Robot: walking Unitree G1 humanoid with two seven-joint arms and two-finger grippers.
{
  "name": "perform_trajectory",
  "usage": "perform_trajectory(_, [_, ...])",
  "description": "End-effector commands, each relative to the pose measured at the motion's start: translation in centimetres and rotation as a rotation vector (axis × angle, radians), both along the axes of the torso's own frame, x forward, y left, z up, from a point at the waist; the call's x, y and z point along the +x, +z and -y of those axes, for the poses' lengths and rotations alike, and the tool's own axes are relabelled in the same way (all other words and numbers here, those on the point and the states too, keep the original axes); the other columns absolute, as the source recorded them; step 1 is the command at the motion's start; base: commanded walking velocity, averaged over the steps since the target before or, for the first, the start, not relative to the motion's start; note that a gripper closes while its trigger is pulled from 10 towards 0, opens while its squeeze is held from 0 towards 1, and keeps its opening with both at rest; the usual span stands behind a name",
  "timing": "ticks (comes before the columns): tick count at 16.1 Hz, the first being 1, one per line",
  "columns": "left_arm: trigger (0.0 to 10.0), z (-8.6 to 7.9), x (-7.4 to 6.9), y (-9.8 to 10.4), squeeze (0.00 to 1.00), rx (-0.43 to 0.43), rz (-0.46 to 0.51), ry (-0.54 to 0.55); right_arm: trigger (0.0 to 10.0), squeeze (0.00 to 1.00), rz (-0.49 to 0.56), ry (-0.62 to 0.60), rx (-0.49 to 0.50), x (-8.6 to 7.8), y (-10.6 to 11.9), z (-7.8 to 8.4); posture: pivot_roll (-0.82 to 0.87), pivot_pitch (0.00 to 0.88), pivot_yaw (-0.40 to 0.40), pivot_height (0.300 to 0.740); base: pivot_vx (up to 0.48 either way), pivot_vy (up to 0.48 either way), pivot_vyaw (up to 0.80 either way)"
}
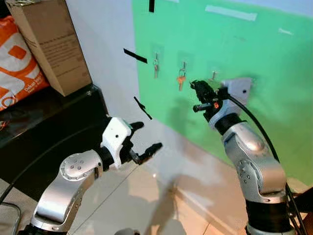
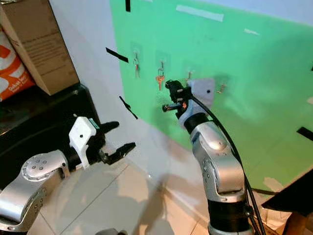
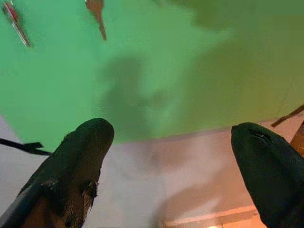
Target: Hang keys on a hook
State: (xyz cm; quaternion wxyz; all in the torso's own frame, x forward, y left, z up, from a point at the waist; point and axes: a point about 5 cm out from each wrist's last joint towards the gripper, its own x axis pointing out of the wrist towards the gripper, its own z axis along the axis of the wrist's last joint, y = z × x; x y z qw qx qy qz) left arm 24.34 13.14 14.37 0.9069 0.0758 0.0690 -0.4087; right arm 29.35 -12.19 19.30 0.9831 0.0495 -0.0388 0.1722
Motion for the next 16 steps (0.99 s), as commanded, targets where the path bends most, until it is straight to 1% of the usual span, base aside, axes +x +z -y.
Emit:
perform_trajectory(1, [10.0, -0.1, -0.1, 0.0, 0.0, 0.007, -0.007, -0.007, 10.0, 0.0, -0.002, 0.015, 0.002, 0.3, 0.3, -0.1, 0.01, 0.0, 0.043, 0.74, 0.0, 0.0, 0.0])
perform_trajectory(4, [10.0, -0.1, -0.1, 0.1, 0.0, 0.006, -0.015, -0.014, 10.0, 0.0, 0.003, 0.018, 0.007, 0.6, 0.6, -0.3, 0.02, 0.0, 0.04, 0.74, 0.0, 0.0, 0.0])
perform_trajectory(7, [10.0, -0.1, -0.2, 0.1, 0.0, 0.0, -0.02, -0.019, 10.0, 0.0, 0.019, -0.004, 0.046, 0.9, 1.2, 0.1, 0.02, 0.0, 0.038, 0.74, 0.0, 0.0, 0.0])
perform_trajectory(12, [10.0, -0.1, -0.3, 0.1, 0.0, -0.006, -0.028, -0.03, 10.0, 0.0, 0.025, -0.002, 0.056, 0.6, 1.5, 0.5, 0.02, 0.0, 0.041, 0.74, 0.0, 0.0, 0.0])
perform_trajectory(14, [10.0, 0.0, -0.4, 0.1, 0.0, -0.007, -0.029, -0.033, 10.0, 0.0, 0.016, -0.015, 0.089, 0.6, 1.5, 0.7, 0.02, 0.0, 0.043, 0.74, 0.0, 0.0, 0.0])
perform_trajectory(16, [10.0, 0.0, -0.4, 0.2, 0.0, -0.008, -0.029, -0.035, 10.0, 0.0, -0.007, -0.029, 0.155, 0.9, 1.7, 0.7, 0.02, 0.0, 0.041, 0.74, 0.0, 0.0, 0.0])
